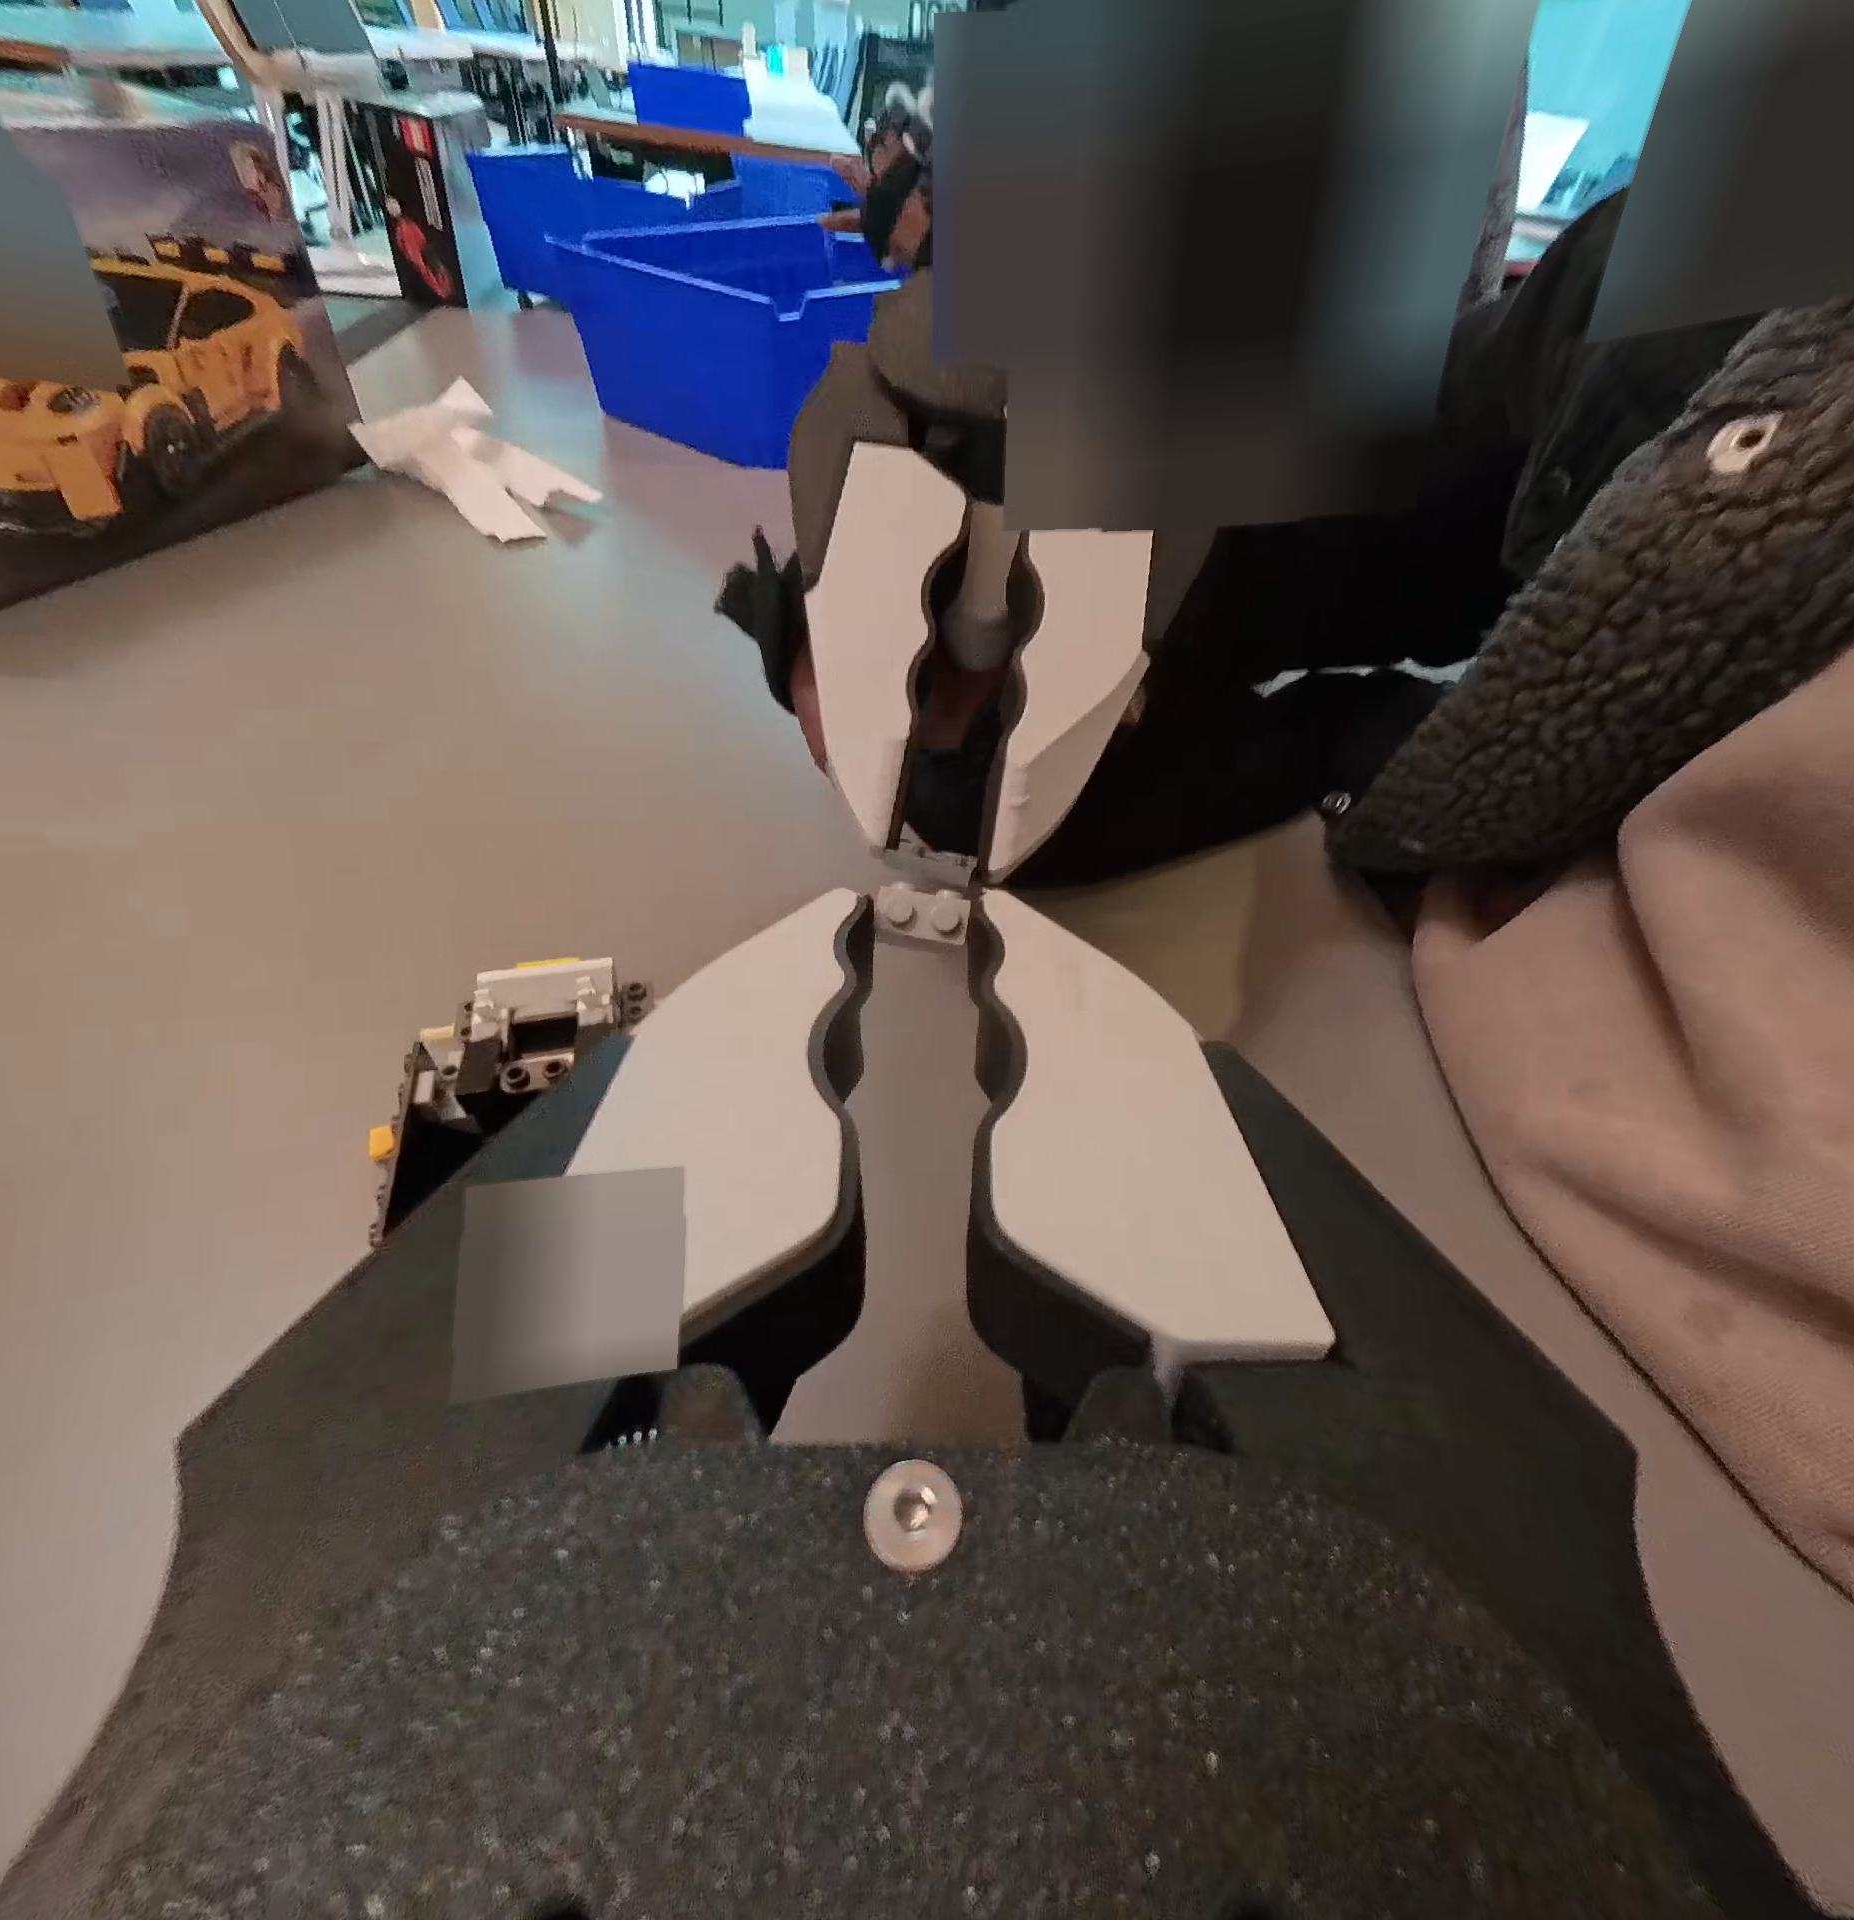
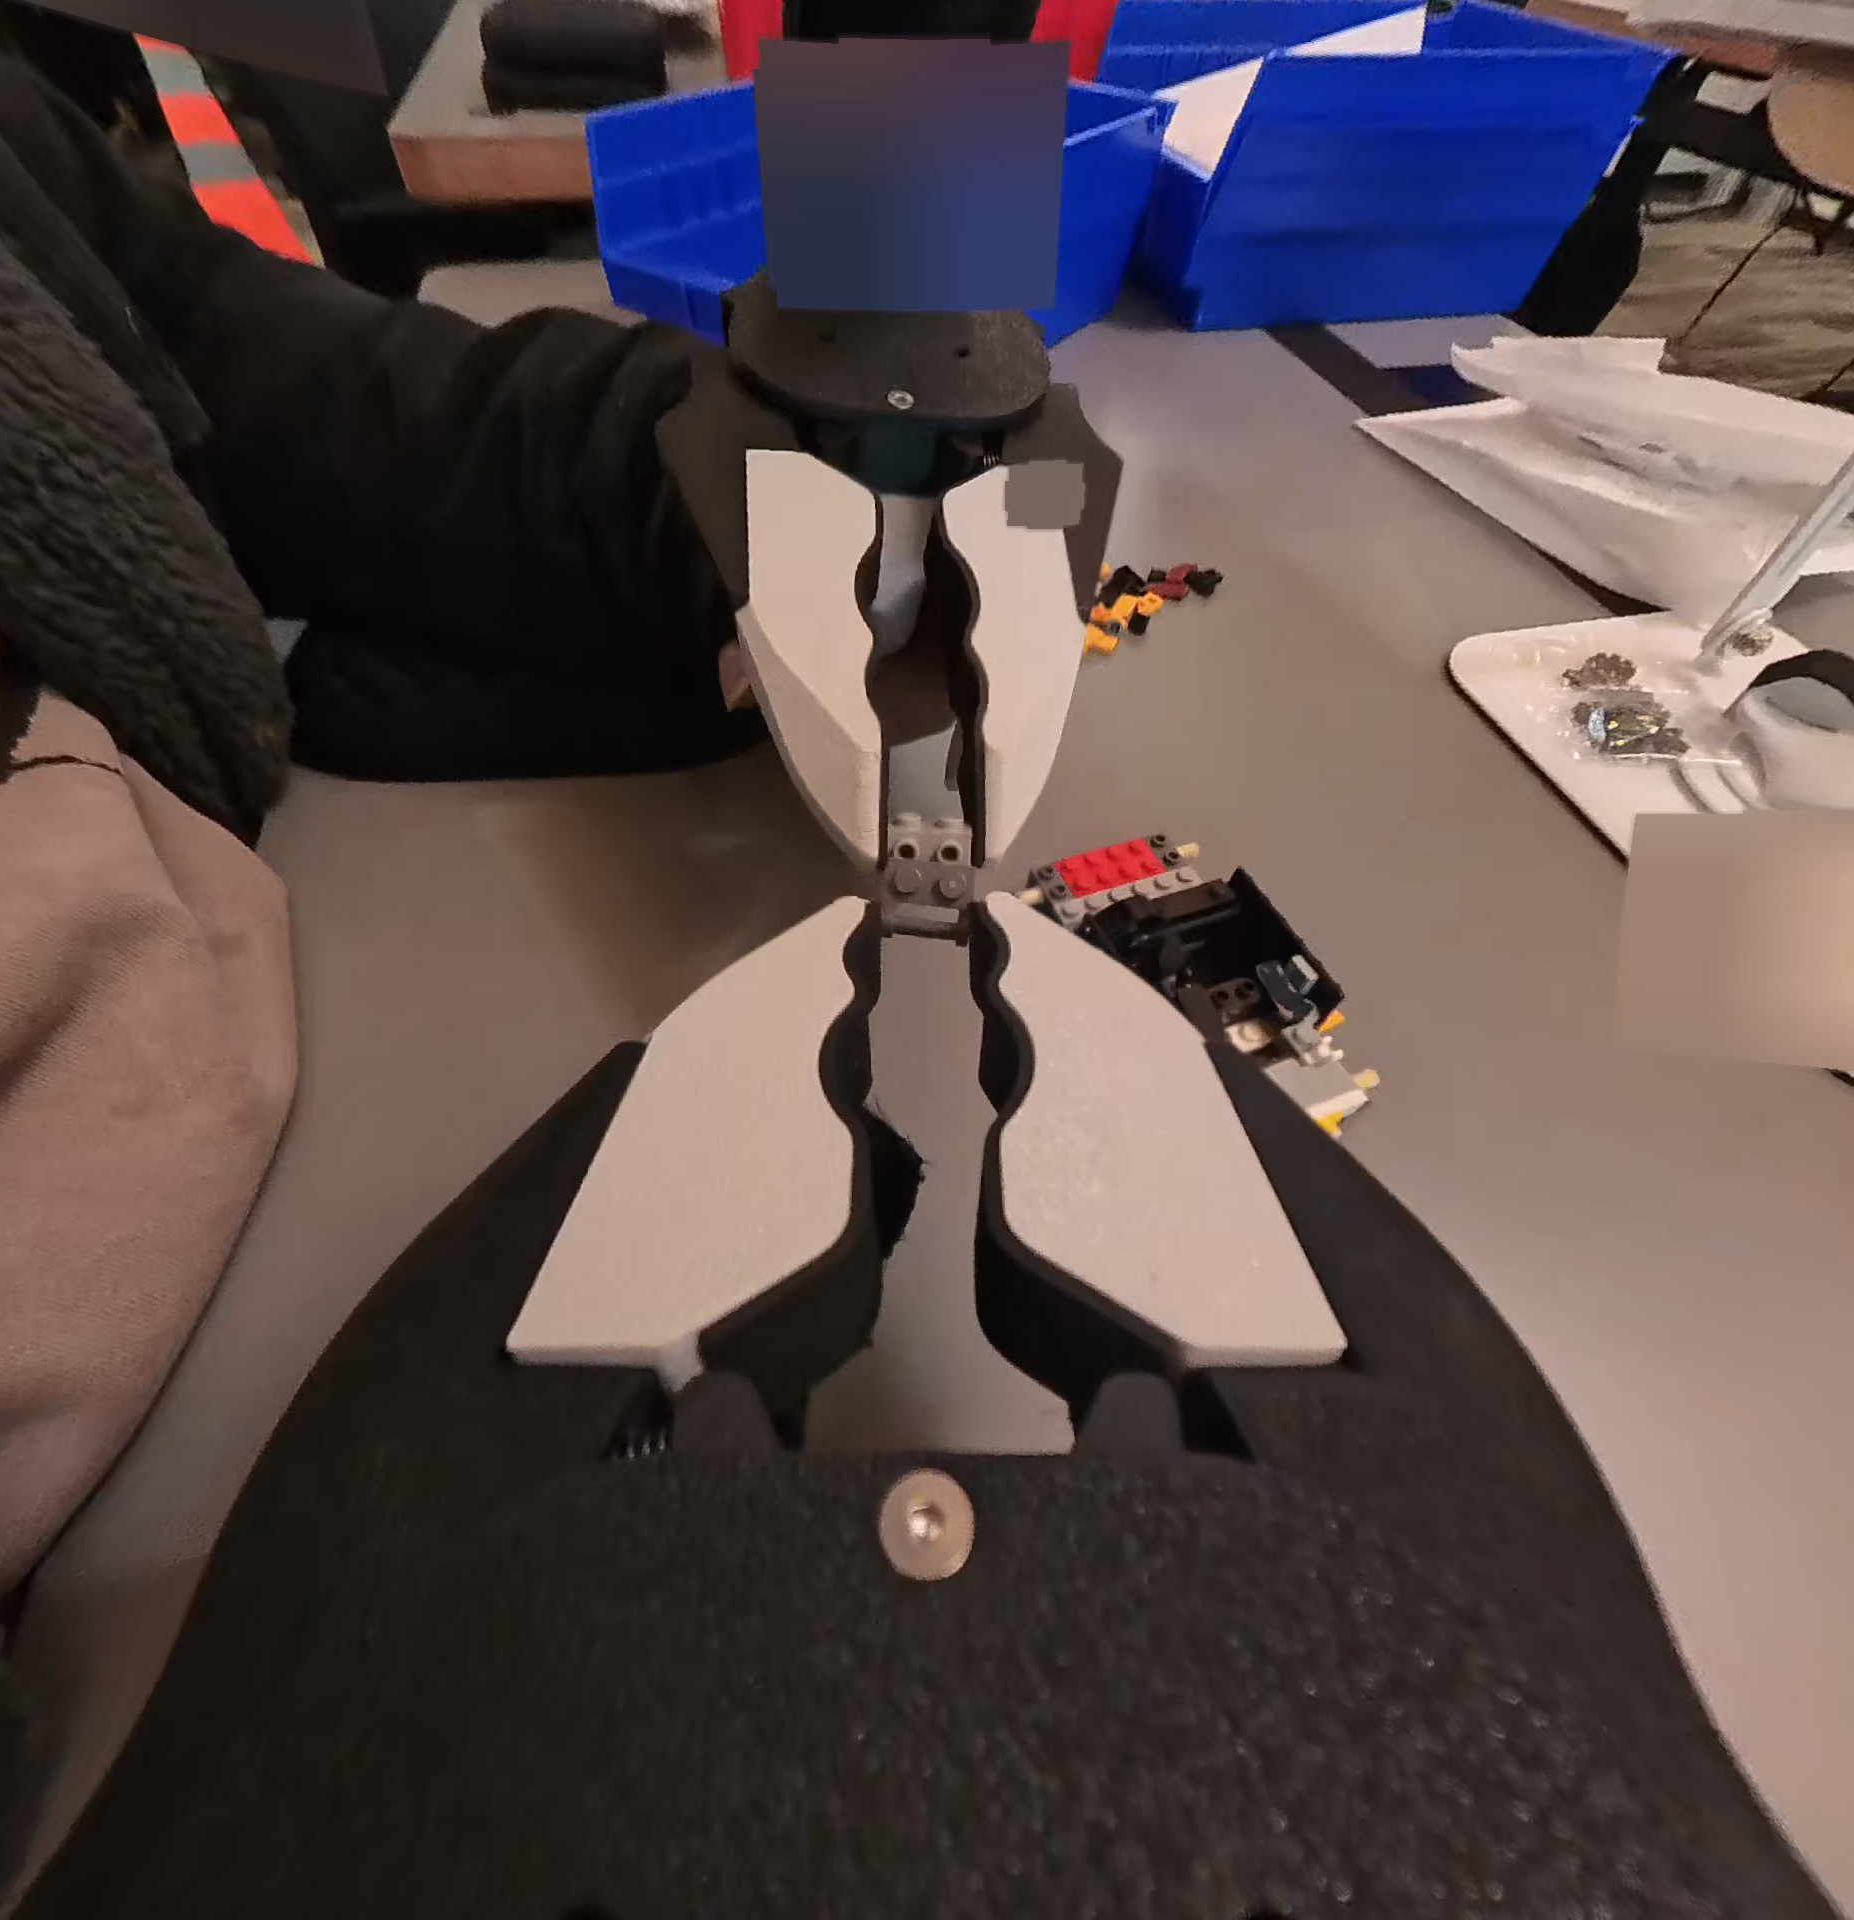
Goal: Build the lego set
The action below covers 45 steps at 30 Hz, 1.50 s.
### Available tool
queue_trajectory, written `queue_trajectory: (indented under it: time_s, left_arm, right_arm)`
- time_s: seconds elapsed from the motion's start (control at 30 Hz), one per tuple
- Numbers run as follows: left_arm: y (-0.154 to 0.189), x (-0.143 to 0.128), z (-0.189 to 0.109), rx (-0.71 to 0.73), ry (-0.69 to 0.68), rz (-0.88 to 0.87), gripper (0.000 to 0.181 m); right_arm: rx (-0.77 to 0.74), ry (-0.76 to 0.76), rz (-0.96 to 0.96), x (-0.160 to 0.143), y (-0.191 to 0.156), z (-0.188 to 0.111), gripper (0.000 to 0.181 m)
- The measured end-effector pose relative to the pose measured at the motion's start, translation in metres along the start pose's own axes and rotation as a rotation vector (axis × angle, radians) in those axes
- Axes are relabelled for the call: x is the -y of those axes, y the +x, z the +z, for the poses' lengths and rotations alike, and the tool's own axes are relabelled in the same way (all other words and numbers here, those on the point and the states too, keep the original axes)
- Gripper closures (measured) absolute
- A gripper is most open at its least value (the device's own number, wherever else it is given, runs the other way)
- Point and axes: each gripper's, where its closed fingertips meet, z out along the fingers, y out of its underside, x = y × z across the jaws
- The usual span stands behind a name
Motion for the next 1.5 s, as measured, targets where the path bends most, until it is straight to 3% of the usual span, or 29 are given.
queue_trajectory:
  time_s: [1.2, 1.3, 1.5]
  left_arm:
    - [0.006, 0.005, -0.001, -0.060, 0.037, -0.049, 0.165]
    - [0.003, 0.004, -0.003, -0.055, 0.034, -0.078, 0.165]
    - [-0.004, -0.008, -0.001, -0.031, -0.026, -0.102, 0.164]
  right_arm:
    - [0.038, 0.000, -0.055, 0.007, -0.005, 0.004, 0.165]
    - [0.066, -0.091, -0.121, -0.003, -0.005, 0.004, 0.165]
    - [0.204, -0.500, -0.462, -0.051, -0.006, 0.001, 0.165]
